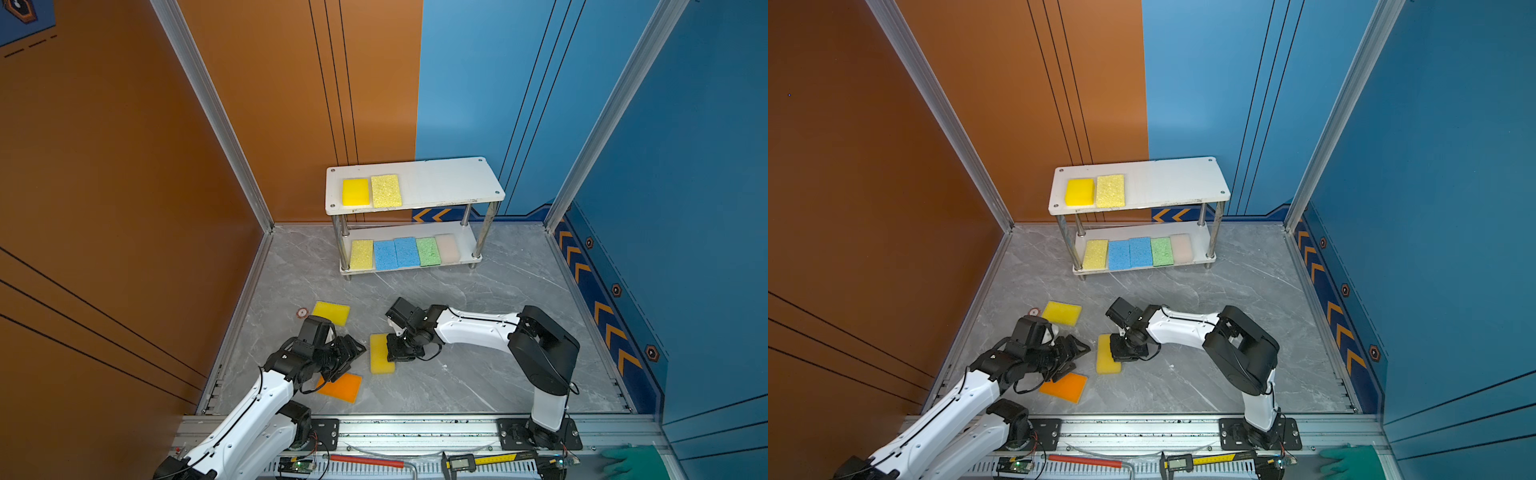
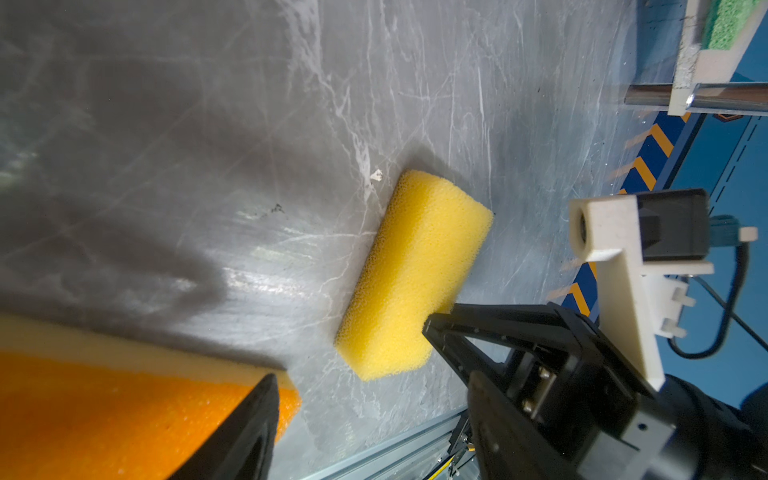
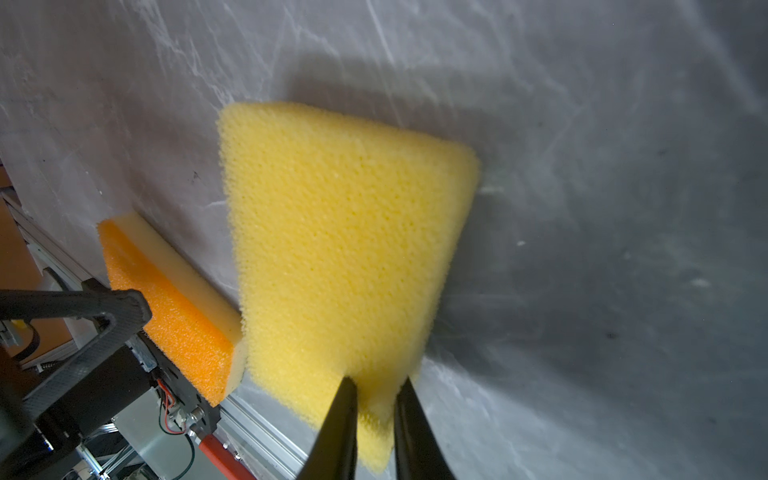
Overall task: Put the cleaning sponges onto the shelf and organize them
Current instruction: 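Lower the right gripper onto the large yellow foam sponge and grasp it, then lift the yellow foam sponge with the right gripper while the left gripper approaches it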
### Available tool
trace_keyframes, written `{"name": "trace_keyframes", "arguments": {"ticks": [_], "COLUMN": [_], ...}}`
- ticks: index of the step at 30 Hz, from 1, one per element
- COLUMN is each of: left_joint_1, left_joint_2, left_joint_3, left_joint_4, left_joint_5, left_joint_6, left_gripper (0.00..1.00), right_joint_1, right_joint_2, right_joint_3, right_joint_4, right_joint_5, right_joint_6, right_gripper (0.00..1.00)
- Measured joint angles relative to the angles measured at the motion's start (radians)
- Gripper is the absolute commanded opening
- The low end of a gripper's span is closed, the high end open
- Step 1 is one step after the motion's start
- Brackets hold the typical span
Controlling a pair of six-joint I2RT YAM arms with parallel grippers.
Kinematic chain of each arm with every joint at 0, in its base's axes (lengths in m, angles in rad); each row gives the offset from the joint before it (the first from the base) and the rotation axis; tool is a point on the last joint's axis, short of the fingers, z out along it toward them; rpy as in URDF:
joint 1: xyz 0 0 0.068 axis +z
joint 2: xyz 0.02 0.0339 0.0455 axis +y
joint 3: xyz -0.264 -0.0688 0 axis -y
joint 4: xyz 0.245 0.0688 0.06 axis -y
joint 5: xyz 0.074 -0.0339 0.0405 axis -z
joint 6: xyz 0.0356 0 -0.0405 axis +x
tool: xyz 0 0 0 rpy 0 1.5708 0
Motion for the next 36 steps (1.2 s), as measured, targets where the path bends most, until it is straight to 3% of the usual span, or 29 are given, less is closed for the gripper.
{"name": "trace_keyframes", "arguments": {"ticks": [14,25,31,36], "left_joint_1": [0.0,0.0,-0.006,-0.064], "left_joint_2": [0.001,0.021,0.074,0.154], "left_joint_3": [0.0,0.021,0.107,0.215], "left_joint_4": [0.0,-0.001,0.003,0.06], "left_joint_5": [0.0,0.0,0.016,0.043], "left_joint_6": [0.0,0.0,0.012,0.026], "left_gripper": [0.73,0.74,0.82,0.94], "right_joint_1": [0.0,-0.038,-0.149,-0.322], "right_joint_2": [0.0,-0.029,-0.22,-0.417], "right_joint_3": [0.0,-0.005,-0.044,-0.06], "right_joint_4": [0.0,-0.01,-0.064,-0.145], "right_joint_5": [0.0,0.0,-0.002,-0.025], "right_joint_6": [-0.003,-0.003,-0.011,-0.044], "right_gripper": [0.01,0.0,0.0,0.0]}}
